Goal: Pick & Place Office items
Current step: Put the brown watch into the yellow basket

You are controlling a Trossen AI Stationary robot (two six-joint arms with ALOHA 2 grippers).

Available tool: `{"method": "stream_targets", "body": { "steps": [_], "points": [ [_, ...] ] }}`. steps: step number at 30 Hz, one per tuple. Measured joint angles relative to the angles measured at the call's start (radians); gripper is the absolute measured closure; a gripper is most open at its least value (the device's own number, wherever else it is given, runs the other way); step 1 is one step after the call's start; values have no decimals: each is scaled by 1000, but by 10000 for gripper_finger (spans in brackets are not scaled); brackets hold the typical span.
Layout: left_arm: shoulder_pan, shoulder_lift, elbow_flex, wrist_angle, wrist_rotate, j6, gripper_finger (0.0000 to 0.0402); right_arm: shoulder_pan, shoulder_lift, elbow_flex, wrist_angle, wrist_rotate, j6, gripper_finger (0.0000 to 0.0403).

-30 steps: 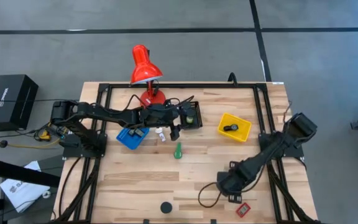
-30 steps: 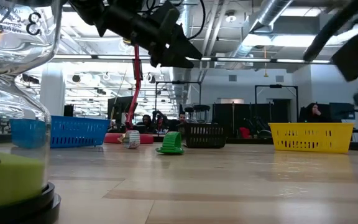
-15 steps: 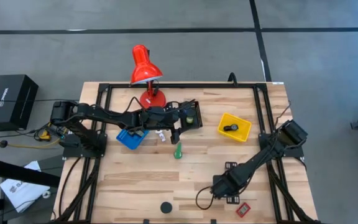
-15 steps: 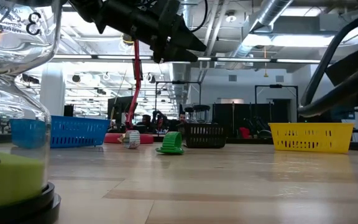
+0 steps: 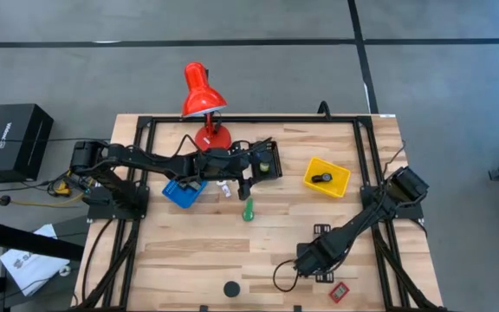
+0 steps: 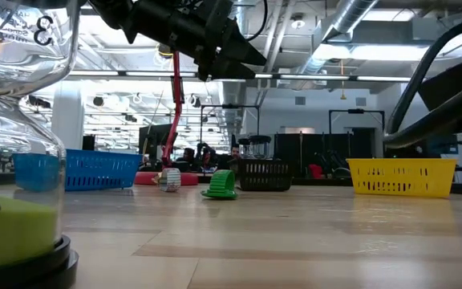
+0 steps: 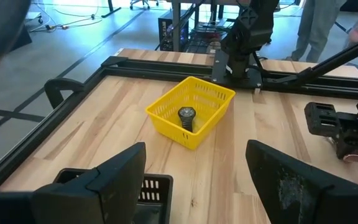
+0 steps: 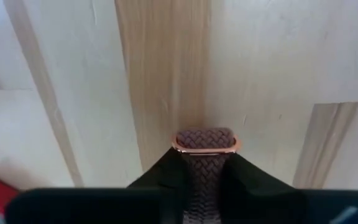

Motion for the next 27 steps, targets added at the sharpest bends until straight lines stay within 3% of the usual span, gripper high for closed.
{"method": "stream_targets", "body": {
  "steps": [5,9,15,20,24,27],
  "points": [
    [0,0,0,2,0,0,128,1,3,20,-3,50,18,391],
    [0,0,0,7,0,0,128,-16,8,77,-18,113,19,389],
    [0,0,0,7,0,0,128,-49,7,218,-239,208,-11,397],
    [0,0,0,8,0,-1,128,-62,-2,325,-467,396,-44,390],
    [0,0,0,8,0,-2,128,-68,-65,322,-558,531,-1,394],
    [0,0,0,8,0,-3,128,-86,-139,286,-557,549,7,395]
  ]
}}
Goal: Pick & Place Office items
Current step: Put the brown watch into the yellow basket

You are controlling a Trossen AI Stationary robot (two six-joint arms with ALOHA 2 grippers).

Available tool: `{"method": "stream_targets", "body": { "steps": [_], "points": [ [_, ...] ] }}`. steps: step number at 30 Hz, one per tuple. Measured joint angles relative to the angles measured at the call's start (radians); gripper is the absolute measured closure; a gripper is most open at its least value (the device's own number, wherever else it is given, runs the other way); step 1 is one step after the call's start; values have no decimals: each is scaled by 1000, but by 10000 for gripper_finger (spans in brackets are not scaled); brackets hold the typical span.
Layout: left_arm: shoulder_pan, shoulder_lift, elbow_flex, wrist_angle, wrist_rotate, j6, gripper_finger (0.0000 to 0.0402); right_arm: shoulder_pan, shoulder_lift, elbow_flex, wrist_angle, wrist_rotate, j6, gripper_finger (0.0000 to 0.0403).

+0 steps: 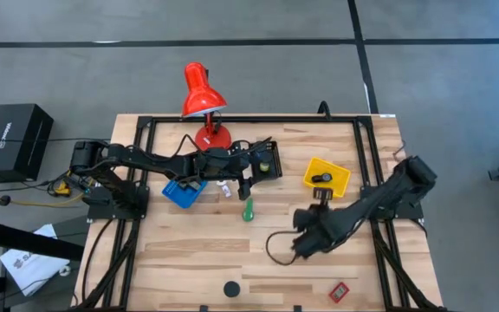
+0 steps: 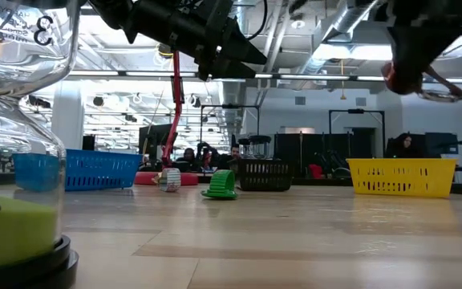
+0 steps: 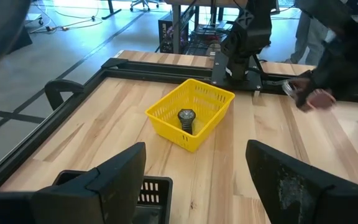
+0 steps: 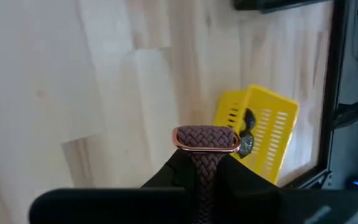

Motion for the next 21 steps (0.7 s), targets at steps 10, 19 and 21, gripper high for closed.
{"method": "stream_targets", "body": {
  "steps": [10,19,21],
  "points": [
    [0,0,0,1,0,-1,128,-118,-325,-272,128,78,40,392],
    [0,0,1,7,0,-1,128,-322,-531,-569,407,124,-65,391],
    [0,0,1,7,0,-1,128,-373,-548,-617,447,119,-66,391]
  ]
}}
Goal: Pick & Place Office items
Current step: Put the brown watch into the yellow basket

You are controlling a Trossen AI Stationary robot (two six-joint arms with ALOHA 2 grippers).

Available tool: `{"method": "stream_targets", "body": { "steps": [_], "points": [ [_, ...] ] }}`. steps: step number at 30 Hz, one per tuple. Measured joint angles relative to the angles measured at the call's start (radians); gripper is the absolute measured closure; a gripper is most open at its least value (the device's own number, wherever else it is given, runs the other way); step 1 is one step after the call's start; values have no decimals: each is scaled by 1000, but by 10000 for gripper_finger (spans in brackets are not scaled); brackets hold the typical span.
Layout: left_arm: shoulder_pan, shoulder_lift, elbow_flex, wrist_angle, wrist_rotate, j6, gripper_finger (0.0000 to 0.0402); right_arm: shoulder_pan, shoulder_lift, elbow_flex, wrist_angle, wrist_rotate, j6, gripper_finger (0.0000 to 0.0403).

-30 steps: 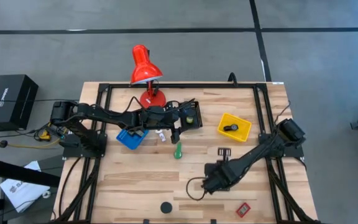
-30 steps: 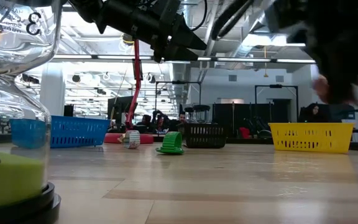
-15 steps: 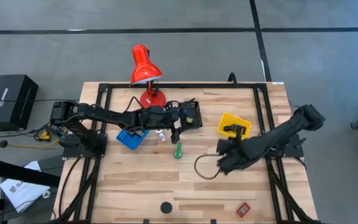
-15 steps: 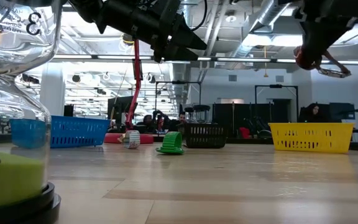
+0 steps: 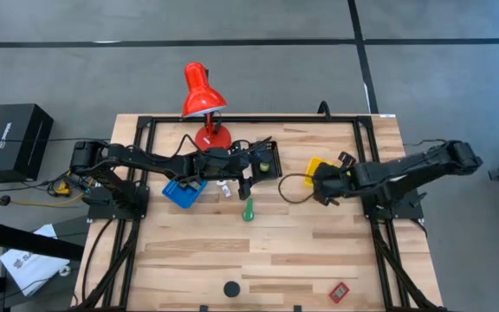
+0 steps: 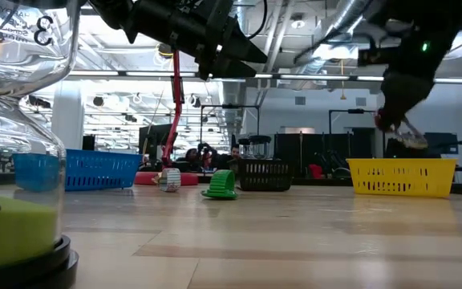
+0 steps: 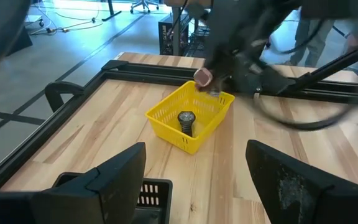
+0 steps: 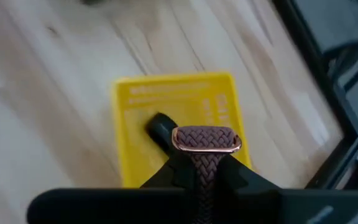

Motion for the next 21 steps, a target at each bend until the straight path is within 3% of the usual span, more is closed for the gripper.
{"method": "stream_targets", "body": {
  "steps": [5,11,21],
  "points": [
    [0,0,0,2,0,0,128,-90,0,-74,35,-39,-11,391],
    [0,0,0,7,0,0,128,-162,1,-97,93,-200,-10,385],
    [0,0,0,12,0,0,128,-212,8,-97,97,-212,-11,336]
  ]
}}
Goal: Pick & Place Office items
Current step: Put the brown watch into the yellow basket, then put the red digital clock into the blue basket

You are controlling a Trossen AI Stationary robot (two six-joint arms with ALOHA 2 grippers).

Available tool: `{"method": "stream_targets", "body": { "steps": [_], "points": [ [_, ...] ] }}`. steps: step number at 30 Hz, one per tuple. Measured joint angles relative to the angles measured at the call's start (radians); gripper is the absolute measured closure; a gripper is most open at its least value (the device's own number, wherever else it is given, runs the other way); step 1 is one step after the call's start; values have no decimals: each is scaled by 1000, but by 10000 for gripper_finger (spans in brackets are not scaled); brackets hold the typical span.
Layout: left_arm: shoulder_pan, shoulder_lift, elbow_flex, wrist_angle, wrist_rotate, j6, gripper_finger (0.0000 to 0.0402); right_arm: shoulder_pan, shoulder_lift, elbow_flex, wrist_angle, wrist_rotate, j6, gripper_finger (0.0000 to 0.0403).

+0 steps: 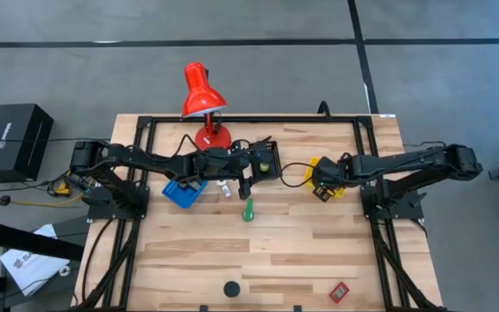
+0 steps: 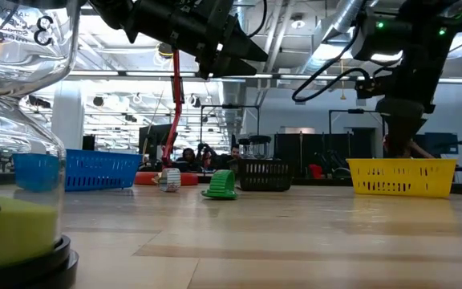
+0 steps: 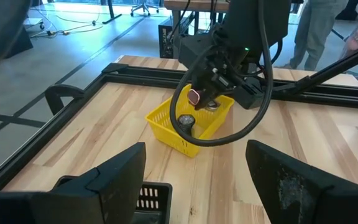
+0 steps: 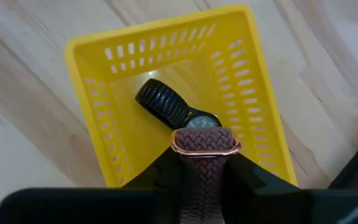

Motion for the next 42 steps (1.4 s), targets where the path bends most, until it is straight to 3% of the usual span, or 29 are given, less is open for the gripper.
{"method": "stream_targets", "body": {
  "steps": [13,26,33,42],
  "points": [
    [0,0,0,2,0,0,128,2,0,0,2,-1,1,276],
    [0,0,0,2,0,0,128,4,0,0,34,-1,79,270],
    [0,0,0,2,0,0,128,77,0,0,214,-79,-33,270],
    [0,0,0,2,0,0,128,213,0,0,454,-79,-206,270]
  ]
}}
